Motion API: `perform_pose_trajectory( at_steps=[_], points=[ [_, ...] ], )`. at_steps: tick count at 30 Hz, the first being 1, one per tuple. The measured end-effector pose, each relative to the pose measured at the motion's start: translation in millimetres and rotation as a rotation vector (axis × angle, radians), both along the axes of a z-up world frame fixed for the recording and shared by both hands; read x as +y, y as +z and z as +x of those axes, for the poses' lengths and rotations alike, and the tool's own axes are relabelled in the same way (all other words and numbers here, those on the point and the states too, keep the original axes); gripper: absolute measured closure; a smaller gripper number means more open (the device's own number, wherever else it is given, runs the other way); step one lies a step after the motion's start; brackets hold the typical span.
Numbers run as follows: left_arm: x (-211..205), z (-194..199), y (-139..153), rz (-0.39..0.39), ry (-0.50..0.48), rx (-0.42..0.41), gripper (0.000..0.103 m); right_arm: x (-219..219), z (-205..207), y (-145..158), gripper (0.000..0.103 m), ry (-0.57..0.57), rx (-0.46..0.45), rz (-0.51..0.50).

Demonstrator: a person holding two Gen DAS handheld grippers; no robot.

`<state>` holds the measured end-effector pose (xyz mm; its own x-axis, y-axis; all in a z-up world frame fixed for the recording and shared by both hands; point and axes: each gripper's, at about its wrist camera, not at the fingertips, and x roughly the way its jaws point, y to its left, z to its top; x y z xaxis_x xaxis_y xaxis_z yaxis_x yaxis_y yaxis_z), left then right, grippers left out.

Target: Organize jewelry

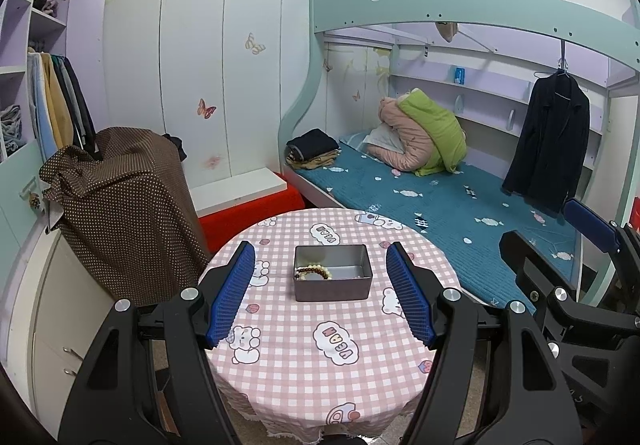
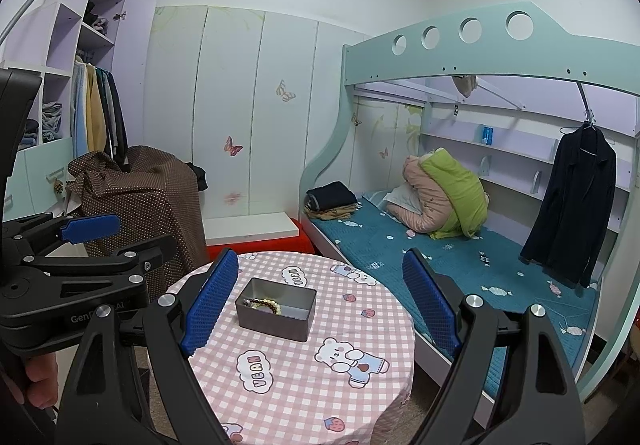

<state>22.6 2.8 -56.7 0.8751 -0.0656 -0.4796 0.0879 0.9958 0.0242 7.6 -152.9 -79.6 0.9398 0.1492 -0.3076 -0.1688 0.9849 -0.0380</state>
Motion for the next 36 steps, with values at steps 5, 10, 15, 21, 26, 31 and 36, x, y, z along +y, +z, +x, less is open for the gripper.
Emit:
perform_pose_trajectory(
  at_steps=[5,10,15,21,26,31,36],
  points=[
    [0.4,-1.4,-0.2,0.001,0.002,0.000,0.034,-0.3,0.2,0.9,0.022,0.000,0.004,0.006],
    [2.1,-3.1,0.8,-0.001,0.002,0.001,0.034,-1.2,3.4,2.4,0.022,0.007,0.006,0.008],
    [1.9,-3.5,1.7,0.003,0.005,-0.003,0.034,-0.4,4.9,3.0,0.022,0.017,0.003,0.009],
    [0.4,-3.7,1.6,0.006,0.002,-0.009,0.034,0.0,4.7,2.3,0.022,0.015,-0.003,0.008],
    [-0.9,-1.8,1.7,0.009,0.001,-0.010,0.034,0.9,1.9,-1.0,0.022,0.013,-0.003,0.008],
    [-2.9,-0.5,-0.6,0.012,-0.001,-0.014,0.034,1.1,2.4,-2.1,0.022,0.020,-0.002,0.010],
    [-3.2,-0.7,-1.2,0.011,0.001,-0.014,0.034,2.0,3.8,-1.9,0.022,0.022,0.000,0.007]
  ],
)
